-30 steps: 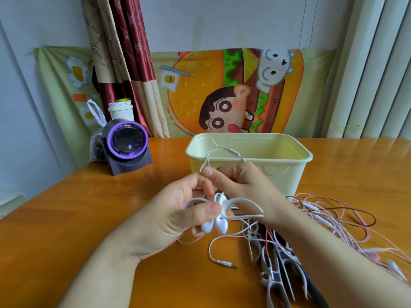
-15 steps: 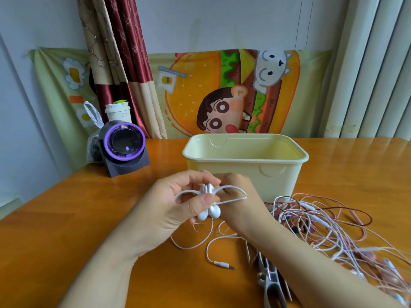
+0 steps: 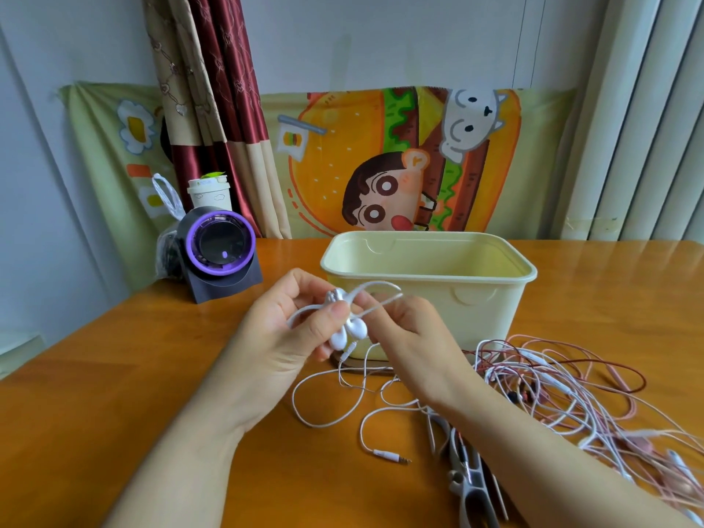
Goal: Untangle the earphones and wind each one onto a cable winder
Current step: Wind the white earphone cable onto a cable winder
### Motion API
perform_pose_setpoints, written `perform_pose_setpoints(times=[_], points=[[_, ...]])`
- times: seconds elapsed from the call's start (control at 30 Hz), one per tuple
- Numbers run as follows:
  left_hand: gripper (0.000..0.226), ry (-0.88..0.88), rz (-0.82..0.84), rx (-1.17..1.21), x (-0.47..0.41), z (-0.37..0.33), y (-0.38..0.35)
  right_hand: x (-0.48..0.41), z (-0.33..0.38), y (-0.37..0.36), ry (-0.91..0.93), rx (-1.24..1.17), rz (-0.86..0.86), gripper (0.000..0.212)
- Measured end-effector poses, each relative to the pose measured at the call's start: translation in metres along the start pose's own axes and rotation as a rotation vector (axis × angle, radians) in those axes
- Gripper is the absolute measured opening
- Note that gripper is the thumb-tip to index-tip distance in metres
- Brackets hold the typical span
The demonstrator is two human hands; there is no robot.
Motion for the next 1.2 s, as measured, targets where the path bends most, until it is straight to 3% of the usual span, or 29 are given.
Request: perform_pose_setpoints(times=[0.1, 0.2, 0.3, 0.43, 0.53, 0.63, 0.77, 0.9, 1.2], points=[[0.032, 0.032, -0.090, 0.025, -0.002, 0.005, 0.004, 0.000, 0.001, 0.001, -0.006, 0.020, 0.028, 0.050], [0.041, 0.056, -0.124, -0.143, -0.003, 0.011, 0.006, -0.003, -0.002, 0.004, -0.027, 0.088, 0.072, 0.045], [0.036, 0.091, -0.184, -0.199, -0.005, 0.017, 0.010, -0.005, -0.007, 0.003, -0.072, 0.129, 0.142, 0.044], [0.021, 0.145, -0.255, 0.015, -0.006, 0.018, 0.006, -0.005, -0.012, -0.003, -0.102, 0.215, 0.222, 0.035], [0.015, 0.205, -0.326, 0.201, -0.007, 0.019, -0.001, -0.005, -0.013, -0.002, 0.009, 0.249, 0.120, 0.016], [0.023, 0.267, -0.421, 0.268, -0.008, 0.022, -0.005, -0.001, -0.012, -0.001, 0.175, 0.222, -0.015, 0.039], [0.019, 0.329, -0.426, 0.350, -0.007, 0.024, -0.016, 0.004, -0.004, -0.006, 0.386, 0.214, -0.065, 0.029], [0.017, 0.366, -0.444, 0.411, -0.007, 0.024, -0.025, 0.004, -0.012, -0.007, 0.394, 0.213, -0.108, 0.018], [0.020, 0.408, -0.414, 0.389, -0.005, 0.027, -0.028, -0.001, -0.009, 0.000, 0.439, 0.240, -0.045, 0.016]])
Point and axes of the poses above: each hand's wrist, its own x-axis away from the middle knuckle, its own y-axis out of the back of the hand, z = x × y, the point moved 3 cm from there along -x, towards the middle knuckle, and after that the axes turned 15 degrees about -x, right-handed, at the moved point
